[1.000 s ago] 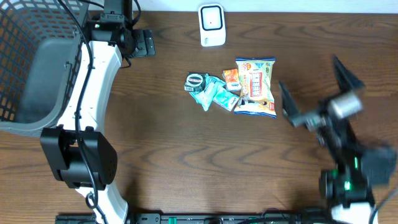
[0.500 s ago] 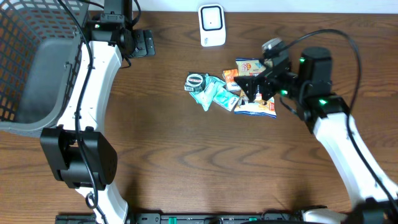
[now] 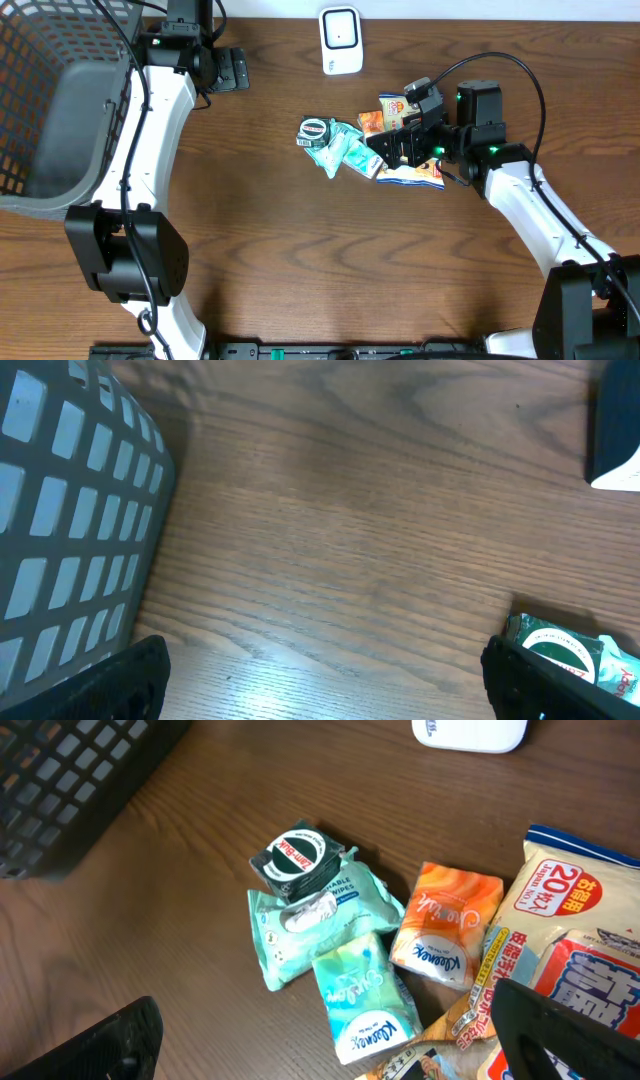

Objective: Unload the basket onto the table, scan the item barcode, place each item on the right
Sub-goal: 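Reach the right gripper forward over the item pile near the scanner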

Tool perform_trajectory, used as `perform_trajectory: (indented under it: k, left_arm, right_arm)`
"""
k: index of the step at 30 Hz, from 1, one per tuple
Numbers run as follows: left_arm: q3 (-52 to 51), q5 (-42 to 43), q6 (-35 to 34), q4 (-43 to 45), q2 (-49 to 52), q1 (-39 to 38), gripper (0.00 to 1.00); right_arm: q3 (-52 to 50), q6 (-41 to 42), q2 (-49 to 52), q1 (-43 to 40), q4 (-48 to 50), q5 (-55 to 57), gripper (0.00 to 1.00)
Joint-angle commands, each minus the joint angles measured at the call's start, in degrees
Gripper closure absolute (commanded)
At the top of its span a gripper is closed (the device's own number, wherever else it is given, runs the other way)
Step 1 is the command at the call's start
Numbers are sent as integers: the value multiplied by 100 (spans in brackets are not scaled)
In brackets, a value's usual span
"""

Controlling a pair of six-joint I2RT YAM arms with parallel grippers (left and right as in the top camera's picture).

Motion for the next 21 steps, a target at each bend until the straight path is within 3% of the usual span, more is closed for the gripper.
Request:
perform_trajectory:
  k: [1,12,16,21]
  left_arm:
    - [72,-55,-92,-17,-118,0,2]
    - [72,-55,-92,-17,-118,0,2]
    - [72,-55,-92,-17,-118,0,2]
    - [72,-55,-92,-17,-118,0,2]
  right_arm:
    - [125,74,2,35,-15,273,1]
    - [125,72,20,-61,-7,3504,1]
    - [122,74,243,-308,7,3539,1]
    - [122,74,769,-535,50,2745,1]
